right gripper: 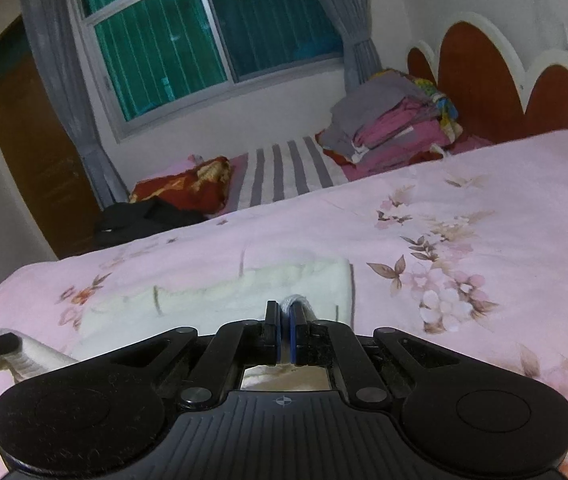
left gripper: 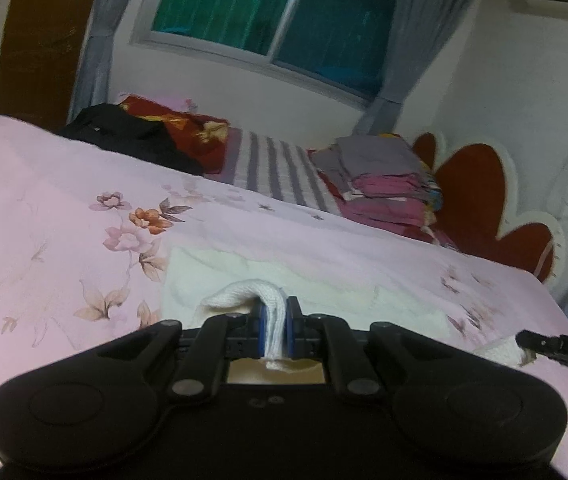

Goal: Fold small clothes

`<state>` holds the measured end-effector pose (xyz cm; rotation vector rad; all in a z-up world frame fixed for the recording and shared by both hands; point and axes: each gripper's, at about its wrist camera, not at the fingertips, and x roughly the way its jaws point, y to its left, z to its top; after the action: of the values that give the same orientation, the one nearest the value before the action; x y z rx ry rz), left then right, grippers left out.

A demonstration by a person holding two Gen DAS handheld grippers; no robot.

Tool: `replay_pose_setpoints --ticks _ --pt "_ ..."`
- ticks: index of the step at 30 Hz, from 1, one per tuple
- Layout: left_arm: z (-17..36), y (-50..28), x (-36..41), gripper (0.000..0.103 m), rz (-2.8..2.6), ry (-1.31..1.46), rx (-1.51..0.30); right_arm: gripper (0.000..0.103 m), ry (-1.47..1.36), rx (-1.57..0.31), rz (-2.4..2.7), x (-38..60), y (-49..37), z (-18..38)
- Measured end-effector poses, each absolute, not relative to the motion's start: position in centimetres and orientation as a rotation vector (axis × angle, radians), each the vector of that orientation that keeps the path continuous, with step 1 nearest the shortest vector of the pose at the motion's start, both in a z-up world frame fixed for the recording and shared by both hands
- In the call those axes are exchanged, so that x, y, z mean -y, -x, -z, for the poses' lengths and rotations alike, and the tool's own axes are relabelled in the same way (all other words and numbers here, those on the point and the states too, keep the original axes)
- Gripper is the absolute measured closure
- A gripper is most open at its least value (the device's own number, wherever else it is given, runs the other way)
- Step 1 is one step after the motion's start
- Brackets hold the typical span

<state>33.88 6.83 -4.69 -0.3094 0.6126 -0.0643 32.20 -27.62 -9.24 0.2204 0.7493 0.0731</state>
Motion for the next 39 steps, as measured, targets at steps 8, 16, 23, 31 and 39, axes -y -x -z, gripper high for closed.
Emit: replay_pose_setpoints --ticks 8,16,23,31,39 --pt "6.8 -39.8 -6.7 0.094 0.015 0.289 -0.65 0.1 -0.282 -0.813 -0.042 28.3 -39.3 13.2" --pt "9.2 -44.3 -6.6 0.093 -0.033 0.268 -0.716 0.1 -0.273 -0.875 -0.032 28.6 -43.8 16.8" --pt "11.1 -46.3 -6.8 0.08 -0.049 0.253 -0.785 0.099 -0.216 -0.903 -0.031 28.5 -45.3 19.5" --pt "9.2 -45.0 -8.9 0.04 -0.06 0.267 -0.688 0.099 -0.158 -0.854 -0.037 28.6 -45.5 19.3" --pt "9.6 -44.9 -8.6 0.04 -0.01 0.172 -0.731 0.024 -0.141 -0.797 -0.073 29.5 -45.5 18.2"
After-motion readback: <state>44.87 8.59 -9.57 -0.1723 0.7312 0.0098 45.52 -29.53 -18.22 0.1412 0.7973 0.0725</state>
